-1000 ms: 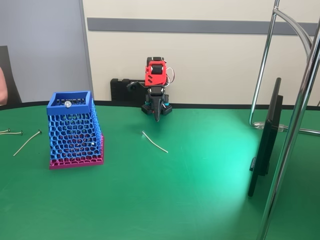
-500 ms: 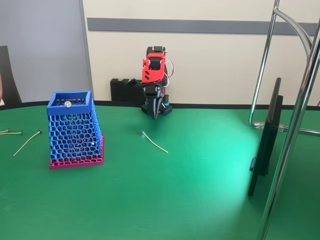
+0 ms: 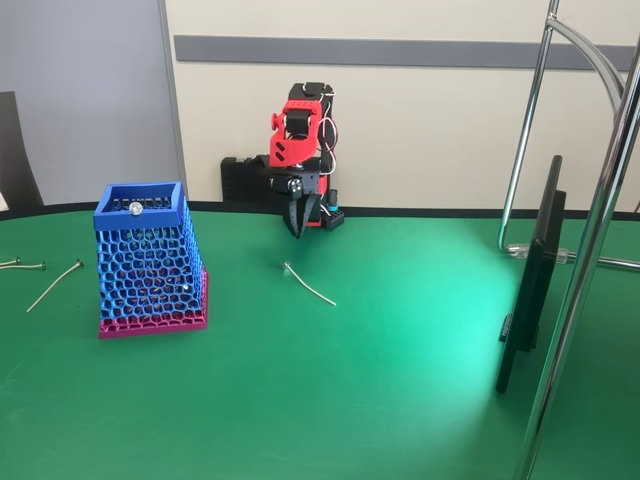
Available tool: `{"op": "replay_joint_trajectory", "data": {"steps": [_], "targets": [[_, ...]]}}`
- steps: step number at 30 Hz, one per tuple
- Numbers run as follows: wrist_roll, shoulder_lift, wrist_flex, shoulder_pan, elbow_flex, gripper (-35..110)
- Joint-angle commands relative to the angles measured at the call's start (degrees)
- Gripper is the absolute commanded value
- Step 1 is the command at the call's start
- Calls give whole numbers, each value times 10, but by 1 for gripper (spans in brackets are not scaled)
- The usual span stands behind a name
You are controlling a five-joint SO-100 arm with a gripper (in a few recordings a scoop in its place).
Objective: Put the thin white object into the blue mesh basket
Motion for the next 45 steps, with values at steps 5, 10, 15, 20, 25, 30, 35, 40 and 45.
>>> {"op": "replay_joint_trajectory", "data": {"steps": [5,10,15,20,25,30,35,40,45], "targets": [[42,-90,11,11,-79,1],[51,-147,11,23,-100,4],[44,-161,11,36,-101,11],[43,-199,11,33,-103,15],[48,-246,11,35,-123,15],[57,-272,1,30,-130,15],[62,-301,-3,18,-145,15],[62,-334,-5,18,-159,15],[59,-367,-8,20,-172,14]]}}
